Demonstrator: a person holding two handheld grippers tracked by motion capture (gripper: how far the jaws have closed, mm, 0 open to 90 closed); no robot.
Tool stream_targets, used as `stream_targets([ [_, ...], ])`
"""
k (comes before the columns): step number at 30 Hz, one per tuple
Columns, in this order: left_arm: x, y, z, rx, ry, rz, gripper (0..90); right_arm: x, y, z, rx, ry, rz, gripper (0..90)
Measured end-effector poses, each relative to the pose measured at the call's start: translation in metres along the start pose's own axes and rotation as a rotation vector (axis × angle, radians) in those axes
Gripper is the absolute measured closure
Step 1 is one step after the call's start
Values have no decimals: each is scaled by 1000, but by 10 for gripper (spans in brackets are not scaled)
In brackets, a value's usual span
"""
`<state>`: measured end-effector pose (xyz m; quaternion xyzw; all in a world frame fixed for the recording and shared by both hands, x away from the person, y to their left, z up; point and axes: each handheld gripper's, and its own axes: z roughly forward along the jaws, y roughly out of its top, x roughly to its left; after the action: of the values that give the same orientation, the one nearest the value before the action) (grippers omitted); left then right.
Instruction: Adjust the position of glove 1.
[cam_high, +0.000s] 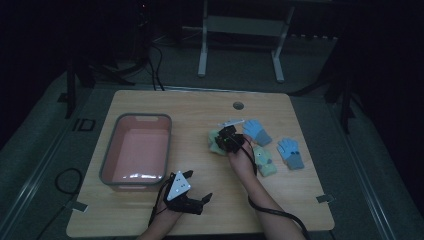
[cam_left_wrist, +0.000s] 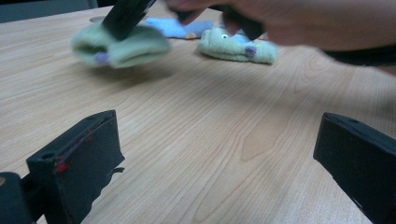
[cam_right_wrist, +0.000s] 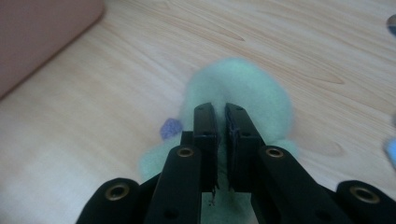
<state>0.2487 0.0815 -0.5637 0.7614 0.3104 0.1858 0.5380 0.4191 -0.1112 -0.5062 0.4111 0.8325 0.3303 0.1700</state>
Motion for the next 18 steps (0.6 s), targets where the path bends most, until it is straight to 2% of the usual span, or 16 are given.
stream_targets([
  [2, 0, 0, 0, 0, 1, -2, 11, 3, -5, -19, -26, 3, -35, 845],
  [6, 0, 0, 0, 0, 3, -4, 11, 10, -15, -46, -43, 15, -72, 846],
  [8, 0, 0, 0, 0, 3, -5, 11, 13, -22, -59, -50, 32, -73, 846],
  [10, 0, 0, 0, -2, 7, -4, 11, 18, -29, -72, -59, 23, -85, 846],
  [14, 0, 0, 0, 0, 5, 0, 11, 27, -44, -89, -82, 6, -108, 846],
  [18, -1, 0, 0, -3, 7, -5, 11, 37, -60, -94, -73, 13, -115, 846],
])
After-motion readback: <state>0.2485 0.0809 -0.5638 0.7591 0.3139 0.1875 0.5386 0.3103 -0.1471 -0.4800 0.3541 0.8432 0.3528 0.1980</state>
